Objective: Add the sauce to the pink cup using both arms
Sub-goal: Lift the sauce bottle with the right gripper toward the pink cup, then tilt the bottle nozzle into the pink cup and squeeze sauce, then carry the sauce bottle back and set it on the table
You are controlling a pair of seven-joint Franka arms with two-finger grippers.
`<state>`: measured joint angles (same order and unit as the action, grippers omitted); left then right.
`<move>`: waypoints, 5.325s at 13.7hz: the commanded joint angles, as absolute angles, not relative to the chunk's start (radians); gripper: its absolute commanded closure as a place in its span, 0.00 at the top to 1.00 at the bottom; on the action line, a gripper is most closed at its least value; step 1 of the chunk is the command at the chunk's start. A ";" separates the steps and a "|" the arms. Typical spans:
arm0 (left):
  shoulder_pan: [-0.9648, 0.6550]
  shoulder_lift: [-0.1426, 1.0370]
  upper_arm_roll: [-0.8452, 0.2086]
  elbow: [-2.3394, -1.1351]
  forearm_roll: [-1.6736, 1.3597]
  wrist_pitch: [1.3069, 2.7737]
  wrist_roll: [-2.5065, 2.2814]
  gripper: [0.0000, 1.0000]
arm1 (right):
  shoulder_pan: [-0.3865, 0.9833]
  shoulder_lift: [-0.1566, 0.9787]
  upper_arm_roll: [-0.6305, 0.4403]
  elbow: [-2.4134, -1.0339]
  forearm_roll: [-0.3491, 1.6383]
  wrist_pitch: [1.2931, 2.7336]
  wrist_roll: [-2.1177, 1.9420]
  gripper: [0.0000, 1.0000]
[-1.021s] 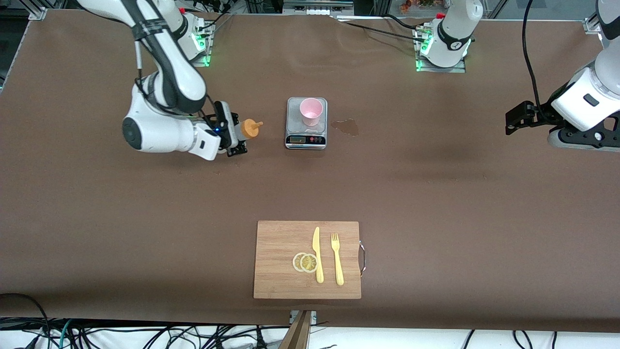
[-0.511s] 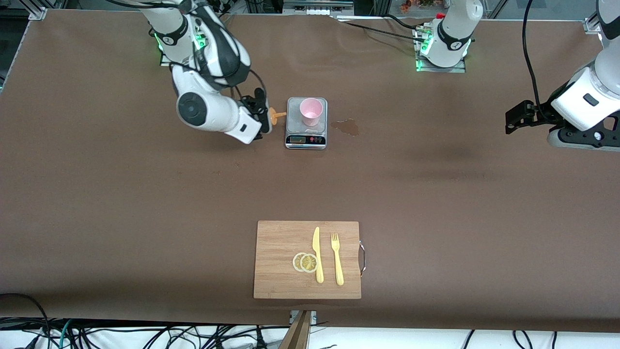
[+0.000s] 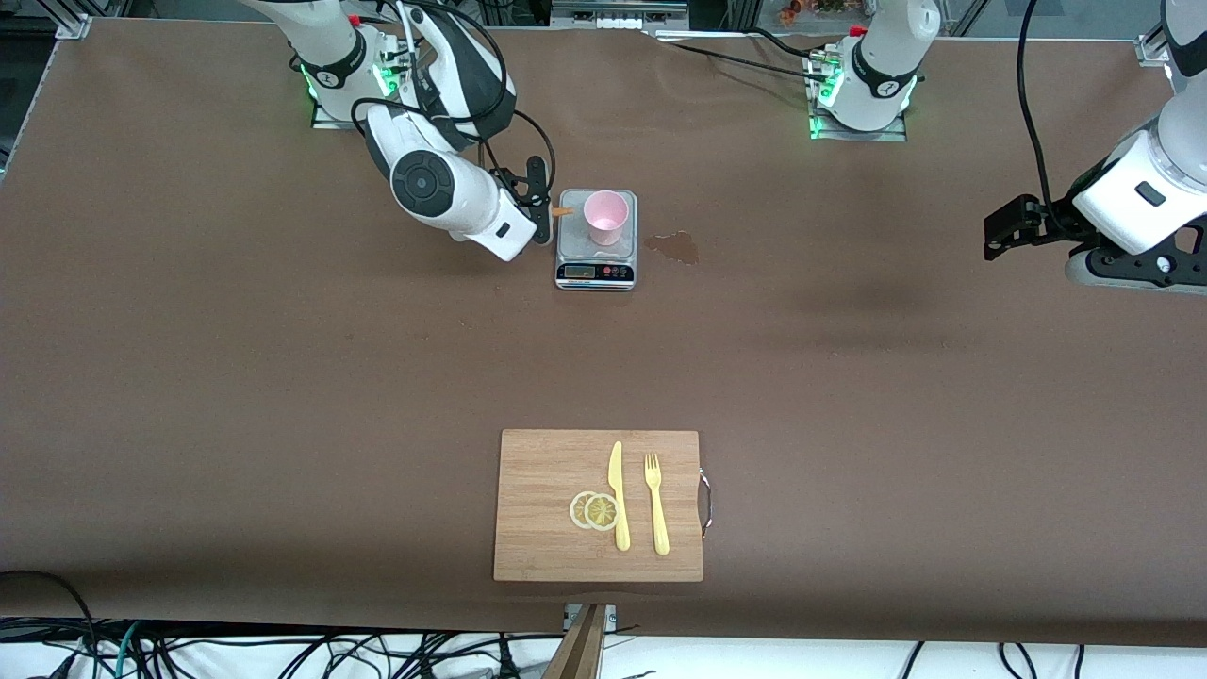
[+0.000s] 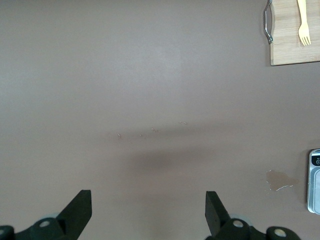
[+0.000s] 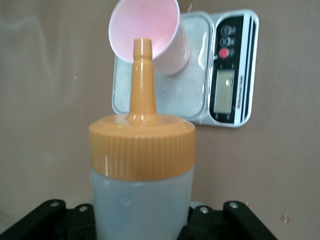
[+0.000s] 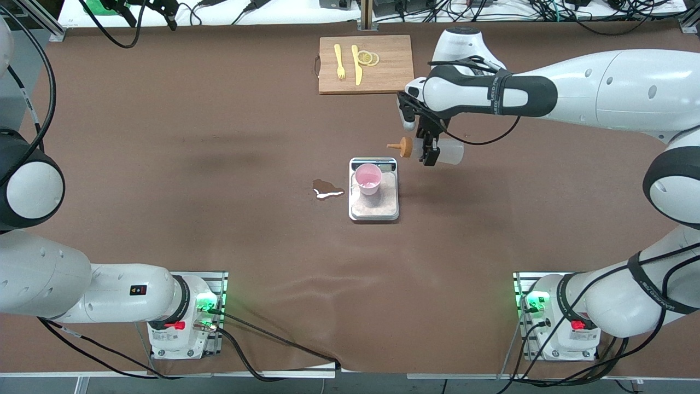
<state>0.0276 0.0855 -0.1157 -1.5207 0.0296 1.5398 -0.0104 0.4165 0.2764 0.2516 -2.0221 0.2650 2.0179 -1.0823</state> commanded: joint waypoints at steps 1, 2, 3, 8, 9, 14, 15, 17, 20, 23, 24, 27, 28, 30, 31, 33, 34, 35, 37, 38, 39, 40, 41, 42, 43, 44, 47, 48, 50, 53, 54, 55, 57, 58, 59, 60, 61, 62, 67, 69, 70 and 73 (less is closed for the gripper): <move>0.032 0.091 -0.115 -1.496 0.023 1.517 0.015 1.00 | 0.428 0.238 0.281 -2.042 0.216 1.988 -0.996 0.12; 0.032 0.091 -0.115 -1.496 0.023 1.517 0.015 1.00 | 0.429 0.238 0.287 -2.043 0.201 1.979 -0.973 0.12; 0.032 0.092 -0.115 -1.496 0.023 1.517 0.015 1.00 | 0.431 0.236 0.297 -2.043 0.189 1.956 -0.957 0.12; 0.032 0.092 -0.114 -1.496 0.023 1.517 0.015 1.00 | 0.454 0.236 0.324 -2.042 0.147 1.948 -0.888 0.12; 0.032 0.091 -0.114 -1.496 0.023 1.517 0.015 1.00 | 0.454 0.239 0.324 -2.042 0.146 1.950 -0.881 0.12; 0.032 0.091 -0.114 -1.496 0.023 1.517 0.015 1.00 | 0.495 0.262 0.324 -2.028 0.077 1.950 -0.782 0.12; 0.032 0.091 -0.114 -1.496 0.023 1.517 0.015 1.00 | 0.497 0.267 0.324 -2.022 0.075 1.950 -0.773 0.12; 0.032 0.091 -0.114 -1.496 0.023 1.517 0.015 1.00 | 0.512 0.275 0.324 -2.016 0.058 1.950 -0.743 0.12; 0.032 0.091 -0.114 -1.496 0.023 1.517 0.015 1.00 | 0.529 0.304 0.324 -1.988 0.026 1.950 -0.709 0.12; 0.032 0.092 -0.114 -1.496 0.023 1.517 0.015 1.00 | 0.546 0.336 0.322 -1.956 0.002 1.947 -0.658 0.12; 0.032 0.091 -0.114 -1.496 0.025 1.517 0.015 1.00 | 0.548 0.339 0.321 -1.947 0.000 1.941 -0.658 0.12; 0.032 0.092 -0.114 -1.496 0.025 1.517 0.015 1.00 | 0.549 0.347 0.321 -1.928 -0.020 1.921 -0.652 0.12; 0.032 0.091 -0.115 -1.496 0.025 1.517 0.015 1.00 | 0.549 0.356 0.321 -1.912 -0.038 1.907 -0.649 0.12; 0.032 0.091 -0.115 -1.496 0.025 1.517 0.015 1.00 | 0.558 0.368 0.321 -1.885 -0.058 1.884 -0.635 0.12; 0.032 0.092 -0.115 -1.496 0.025 1.517 0.015 1.00 | 0.564 0.368 0.321 -1.884 -0.067 1.881 -0.635 0.12; 0.032 0.091 -0.115 -1.496 0.023 1.517 0.015 1.00 | 0.568 0.371 0.321 -1.878 -0.093 1.878 -0.627 0.12; 0.032 0.091 -0.115 -1.496 0.025 1.517 0.015 1.00 | 0.572 0.374 0.321 -1.875 -0.103 1.868 -0.627 0.12; 0.032 0.091 -0.115 -1.496 0.025 1.517 0.015 1.00 | 0.577 0.376 0.321 -1.867 -0.104 1.862 -0.621 0.12; 0.032 0.092 -0.114 -1.496 0.023 1.517 0.014 1.00 | 0.581 0.385 0.321 -1.849 -0.121 1.852 -0.614 0.12; 0.032 0.091 -0.114 -1.496 0.023 1.517 0.014 1.00 | 0.583 0.394 0.321 -1.835 -0.127 1.835 -0.614 0.12; 0.032 0.091 -0.115 -1.496 0.023 1.517 0.015 1.00 | 0.586 0.399 0.321 -1.824 -0.130 1.826 -0.614 0.12; 0.032 0.091 -0.114 -1.496 0.025 1.517 0.014 1.00 | 0.587 0.405 0.321 -1.818 -0.147 1.818 -0.614 0.12; 0.032 0.091 -0.115 -1.496 0.023 1.517 0.014 1.00 | 0.592 0.405 0.321 -1.816 -0.164 1.815 -0.614 0.12; 0.032 0.091 -0.115 -1.496 0.023 1.517 0.012 1.00 | 0.594 0.408 0.321 -1.816 -0.169 1.813 -0.612 0.12; 0.032 0.091 -0.115 -1.496 0.023 1.517 0.011 1.00 | 0.594 0.408 0.319 -1.816 -0.169 1.813 -0.612 0.12; 0.032 0.091 -0.115 -1.496 0.025 1.517 0.011 1.00 | 0.594 0.408 0.321 -1.810 -0.170 1.810 -0.612 0.12; 0.032 0.092 -0.115 -1.496 0.023 1.517 0.014 1.00 | 0.594 0.416 0.321 -1.804 -0.169 1.802 -0.612 0.13; 0.032 0.091 -0.115 -1.496 0.023 1.517 0.014 1.00 | 0.592 0.414 0.321 -1.804 -0.163 1.802 -0.611 0.13; 0.032 0.091 -0.114 -1.496 0.023 1.517 0.014 1.00 | 0.586 0.411 0.319 -1.807 -0.149 1.802 -0.612 0.13; 0.032 0.092 -0.114 -1.496 0.023 1.517 0.015 1.00 | 0.569 0.399 0.319 -1.815 -0.069 1.810 -0.624 0.13; 0.032 0.092 -0.114 -1.496 0.025 1.517 0.014 1.00 | 0.563 0.388 0.321 -1.818 -0.060 1.813 -0.627 0.13; 0.032 0.091 -0.114 -1.496 0.025 1.517 0.014 1.00 | 0.561 0.381 0.321 -1.819 -0.046 1.813 -0.632 0.13; 0.032 0.092 -0.115 -1.496 0.023 1.517 0.014 1.00 | 0.537 0.365 0.321 -1.825 -0.006 1.813 -0.664 0.13; 0.032 0.091 -0.115 -1.496 0.025 1.517 0.015 1.00 | 0.519 0.359 0.321 -1.827 0.026 1.813 -0.685 0.13; 0.032 0.092 -0.115 -1.496 0.023 1.517 0.014 1.00 | 0.505 0.348 0.322 -1.836 0.040 1.815 -0.702 0.13; 0.032 0.092 -0.114 -1.496 0.023 1.517 0.014 1.00 | 0.488 0.336 0.322 -1.842 0.057 1.816 -0.721 0.14; 0.032 0.091 -0.114 -1.496 0.023 1.517 0.015 1.00 | 0.470 0.327 0.322 -1.847 0.087 1.816 -0.753 0.14; 0.032 0.091 -0.114 -1.496 0.025 1.517 0.014 1.00 | 0.453 0.313 0.322 -1.850 0.116 1.816 -0.785 0.14; 0.032 0.091 -0.114 -1.496 0.025 1.517 0.014 1.00 | 0.290 0.242 0.322 -1.871 0.288 1.795 -1.032 0.14; 0.032 0.091 -0.115 -1.496 0.023 1.517 0.014 1.00 | 0.209 0.239 0.322 -1.871 0.360 1.790 -1.147 0.14; 0.032 0.091 -0.114 -1.496 0.023 1.517 0.014 1.00 | 0.169 0.236 0.321 -1.871 0.408 1.790 -1.210 0.14; 0.032 0.091 -0.115 -1.496 0.023 1.517 0.014 1.00 | 0.028 0.244 0.319 -1.871 0.527 1.770 -1.423 0.14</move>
<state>0.0277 0.0855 -0.1156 -1.5194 0.0296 1.5381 -0.0104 0.1127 0.2665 0.3081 -1.8473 0.4466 1.7947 -1.2930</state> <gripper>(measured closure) 0.000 0.806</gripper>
